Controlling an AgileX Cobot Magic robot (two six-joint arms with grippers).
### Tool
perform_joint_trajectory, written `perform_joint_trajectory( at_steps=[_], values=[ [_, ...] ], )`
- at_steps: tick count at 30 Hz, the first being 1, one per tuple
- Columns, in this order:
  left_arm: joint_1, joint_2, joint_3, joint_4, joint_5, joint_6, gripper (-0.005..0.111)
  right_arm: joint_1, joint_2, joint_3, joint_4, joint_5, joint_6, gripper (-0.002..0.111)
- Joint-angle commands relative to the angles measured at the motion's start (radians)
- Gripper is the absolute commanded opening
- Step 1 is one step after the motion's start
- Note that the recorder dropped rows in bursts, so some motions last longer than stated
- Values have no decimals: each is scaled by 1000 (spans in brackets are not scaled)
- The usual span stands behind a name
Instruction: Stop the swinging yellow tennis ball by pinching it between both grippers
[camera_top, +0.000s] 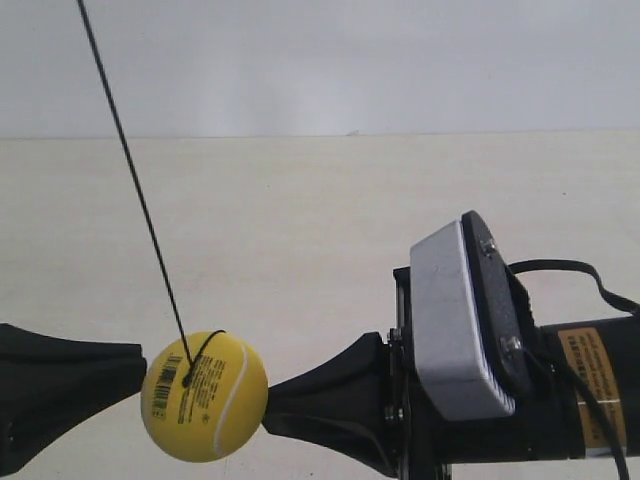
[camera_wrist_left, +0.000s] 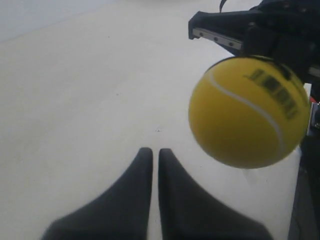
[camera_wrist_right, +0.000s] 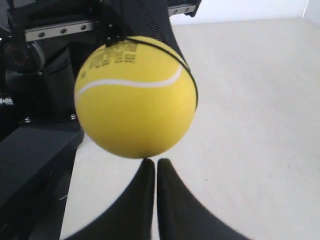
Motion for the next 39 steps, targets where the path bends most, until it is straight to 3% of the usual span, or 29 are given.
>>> perform_joint_trajectory(
  at_steps=[1,6,11,17,33,39],
  values=[
    [-2,-68,24,-58,-32,64,5,0,-3,-7,61,6,-50,0],
    [-2,-91,26,-61,-103,97,5,0,-3,-7,61,35,-52,0],
    [-2,-55,59,-210,-149,260,5,0,-3,-7,108,-28,-76,0],
    [-2,31,65,-258,-166,328,5,0,-3,-7,114,-57,-78,0],
    [-2,93,65,-265,-151,350,5,0,-3,-4,112,-78,-79,0],
    [-2,93,65,-304,-182,327,5,0,-3,-4,130,-289,10,0]
  ],
)
